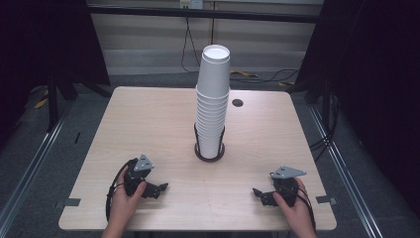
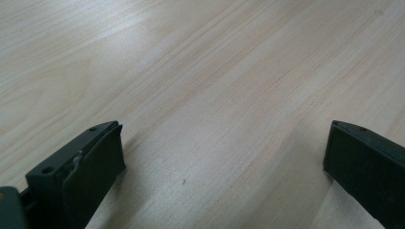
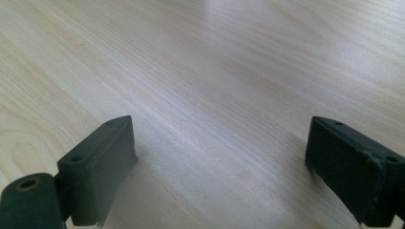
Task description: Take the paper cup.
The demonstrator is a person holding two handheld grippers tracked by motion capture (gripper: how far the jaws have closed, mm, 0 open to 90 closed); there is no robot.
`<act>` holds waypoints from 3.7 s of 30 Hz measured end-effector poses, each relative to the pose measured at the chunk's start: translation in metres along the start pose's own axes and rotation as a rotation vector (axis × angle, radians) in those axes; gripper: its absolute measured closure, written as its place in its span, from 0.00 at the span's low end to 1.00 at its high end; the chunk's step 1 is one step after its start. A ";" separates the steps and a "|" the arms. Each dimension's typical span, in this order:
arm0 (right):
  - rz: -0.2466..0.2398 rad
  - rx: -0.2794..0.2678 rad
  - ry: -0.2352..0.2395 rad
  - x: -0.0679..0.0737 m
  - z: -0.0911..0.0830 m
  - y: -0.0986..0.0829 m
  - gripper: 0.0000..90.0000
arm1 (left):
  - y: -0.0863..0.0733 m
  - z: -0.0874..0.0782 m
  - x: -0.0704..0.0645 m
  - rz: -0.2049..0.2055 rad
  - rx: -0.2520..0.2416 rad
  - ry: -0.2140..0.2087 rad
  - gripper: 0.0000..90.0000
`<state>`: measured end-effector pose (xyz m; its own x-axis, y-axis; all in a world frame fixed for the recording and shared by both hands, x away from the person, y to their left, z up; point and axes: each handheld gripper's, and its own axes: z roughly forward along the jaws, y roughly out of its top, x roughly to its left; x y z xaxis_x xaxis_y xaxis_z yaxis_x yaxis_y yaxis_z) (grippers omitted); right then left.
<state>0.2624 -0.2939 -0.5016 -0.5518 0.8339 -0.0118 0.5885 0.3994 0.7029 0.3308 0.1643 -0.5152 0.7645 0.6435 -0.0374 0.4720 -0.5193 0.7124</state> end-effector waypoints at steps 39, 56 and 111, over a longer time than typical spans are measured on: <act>-0.017 -0.129 0.187 0.015 -0.020 0.126 0.16 | 0.143 -0.069 0.004 0.026 -0.096 -0.187 0.18; -0.024 -0.217 0.235 0.020 -0.036 0.189 0.16 | 0.224 -0.088 -0.004 0.057 -0.139 -0.212 0.18; 0.049 -0.392 0.199 0.025 -0.023 0.263 0.19 | 0.315 -0.057 -0.015 0.049 -0.314 -0.158 0.12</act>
<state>0.3899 -0.1767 -0.3010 -0.6543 0.7436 0.1380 0.3692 0.1547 0.9164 0.4430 0.0226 -0.2506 0.8529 0.5146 -0.0880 0.2935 -0.3332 0.8960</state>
